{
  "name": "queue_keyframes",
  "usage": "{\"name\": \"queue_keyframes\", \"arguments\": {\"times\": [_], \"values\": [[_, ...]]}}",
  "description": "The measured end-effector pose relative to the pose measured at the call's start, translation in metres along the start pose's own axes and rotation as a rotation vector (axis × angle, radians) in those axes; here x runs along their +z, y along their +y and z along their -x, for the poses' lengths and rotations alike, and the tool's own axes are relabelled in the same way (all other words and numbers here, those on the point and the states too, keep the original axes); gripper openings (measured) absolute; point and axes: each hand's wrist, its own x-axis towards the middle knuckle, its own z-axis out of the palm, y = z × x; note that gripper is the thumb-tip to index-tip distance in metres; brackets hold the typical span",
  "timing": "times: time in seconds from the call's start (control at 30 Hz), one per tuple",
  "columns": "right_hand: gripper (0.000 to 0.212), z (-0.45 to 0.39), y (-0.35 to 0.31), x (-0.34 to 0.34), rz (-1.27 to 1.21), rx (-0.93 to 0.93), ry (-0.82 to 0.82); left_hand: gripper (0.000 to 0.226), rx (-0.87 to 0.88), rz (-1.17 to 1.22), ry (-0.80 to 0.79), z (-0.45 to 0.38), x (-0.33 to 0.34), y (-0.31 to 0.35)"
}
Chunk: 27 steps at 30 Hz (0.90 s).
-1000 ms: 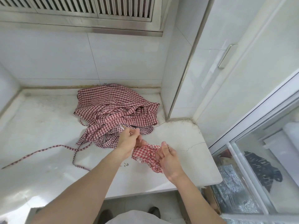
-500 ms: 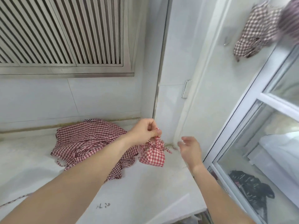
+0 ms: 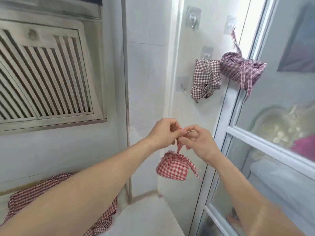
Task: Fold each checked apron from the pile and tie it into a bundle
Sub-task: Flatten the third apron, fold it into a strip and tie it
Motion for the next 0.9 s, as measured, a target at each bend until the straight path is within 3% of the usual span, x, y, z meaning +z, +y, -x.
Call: {"name": "queue_keyframes", "arguments": {"times": [0.17,0.33,0.4,0.5,0.67,0.77,0.9], "values": [[0.005,-0.024,-0.018,-0.061,0.034,-0.041,0.066,0.014,0.077,-0.223,-0.109,-0.043,0.010,0.036],[0.011,-0.056,-0.036,-0.100,0.122,-0.041,0.083,0.014,0.232,-0.364,0.005,-0.085,0.030,0.072],[0.016,-0.068,-0.039,-0.114,0.041,0.028,0.142,0.016,0.394,-0.574,0.097,-0.102,0.038,0.083],[0.016,-0.088,-0.032,-0.134,-0.103,0.080,0.299,0.040,0.618,-0.996,0.111,-0.125,0.047,0.092],[0.012,-0.122,-0.012,-0.142,-0.175,0.059,0.441,0.078,0.555,-1.530,-0.021,-0.151,0.044,0.087],[0.015,-0.143,-0.007,-0.139,-0.191,0.046,0.494,0.083,0.560,-1.603,0.008,-0.156,0.041,0.085],[0.017,-0.164,-0.012,-0.137,-0.192,-0.030,0.609,0.071,0.603,-1.583,0.056,-0.157,0.034,0.087]]}}
